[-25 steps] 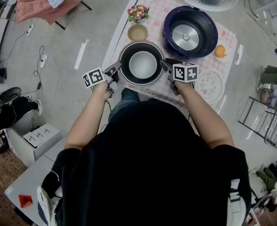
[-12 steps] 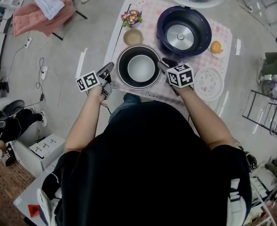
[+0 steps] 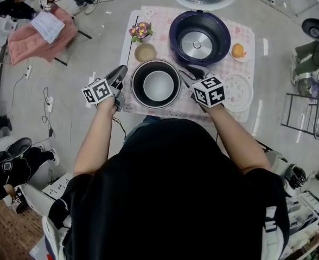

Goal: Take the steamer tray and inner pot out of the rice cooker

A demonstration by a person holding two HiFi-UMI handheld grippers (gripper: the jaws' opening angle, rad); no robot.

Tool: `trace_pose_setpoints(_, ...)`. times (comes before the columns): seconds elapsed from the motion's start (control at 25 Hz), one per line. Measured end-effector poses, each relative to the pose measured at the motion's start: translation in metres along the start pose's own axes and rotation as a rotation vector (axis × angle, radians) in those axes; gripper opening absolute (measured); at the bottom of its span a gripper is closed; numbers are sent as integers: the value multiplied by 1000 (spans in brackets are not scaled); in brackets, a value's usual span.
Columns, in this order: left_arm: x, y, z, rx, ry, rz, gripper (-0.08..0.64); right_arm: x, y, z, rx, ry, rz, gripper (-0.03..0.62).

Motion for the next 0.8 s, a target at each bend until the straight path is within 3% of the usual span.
trace_pose_setpoints(0.16,-23,15,23,12,154,-32,61,-8,-22,16,65,22,40,140)
trace_pose_setpoints(0.6,-66,60,91,121,436,-98,87,-27,-79,72,261,95,118,143)
trace_pose_setpoints(0.8,-73,76,120,179,505,-109,118,-28,-105,86,327,123,141,143)
Point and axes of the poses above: the fingertips, and each gripper's own axes: y forward along the fingers, z to its right, x out of its underside, the point moved 6 cm from there along -y, backward along the fingers, and after that the axes turned 10 degrees about x, right-handed, at the moved point
